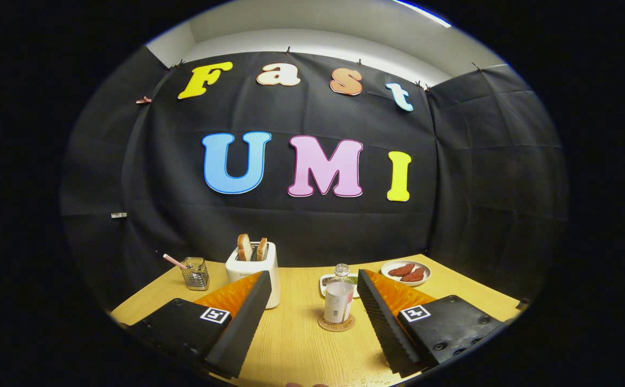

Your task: Take the bottle from table, then pour the juice into the cup, finally place the bottle on the coaster

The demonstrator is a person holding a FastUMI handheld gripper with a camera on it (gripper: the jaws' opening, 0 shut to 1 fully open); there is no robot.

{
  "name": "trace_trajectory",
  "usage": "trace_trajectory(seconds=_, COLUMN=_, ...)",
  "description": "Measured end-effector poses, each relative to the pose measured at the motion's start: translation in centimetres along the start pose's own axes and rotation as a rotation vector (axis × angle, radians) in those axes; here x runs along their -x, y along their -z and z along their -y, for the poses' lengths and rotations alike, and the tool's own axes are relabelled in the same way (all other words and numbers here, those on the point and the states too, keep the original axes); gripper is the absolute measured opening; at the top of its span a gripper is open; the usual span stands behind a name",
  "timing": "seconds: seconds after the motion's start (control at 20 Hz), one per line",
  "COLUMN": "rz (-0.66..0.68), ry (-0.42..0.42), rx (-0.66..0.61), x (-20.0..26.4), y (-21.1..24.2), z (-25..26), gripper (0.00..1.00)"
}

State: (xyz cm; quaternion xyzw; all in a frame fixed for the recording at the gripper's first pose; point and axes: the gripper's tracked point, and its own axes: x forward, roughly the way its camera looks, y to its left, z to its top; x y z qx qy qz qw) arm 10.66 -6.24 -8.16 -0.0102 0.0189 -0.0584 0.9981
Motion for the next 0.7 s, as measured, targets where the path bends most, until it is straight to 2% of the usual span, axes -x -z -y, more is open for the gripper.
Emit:
trace_trajectory(seconds=0.3, rz=0.015, ry=-0.102, rx=-0.022, x=1.7, y=-2.0, z=-1.2, gripper=0.99)
trace_trajectory(seconds=0.7, rz=0.001, ry=-0.127, rx=-0.047, x=3.5, y=-1.8, z=-1.9, gripper=0.99)
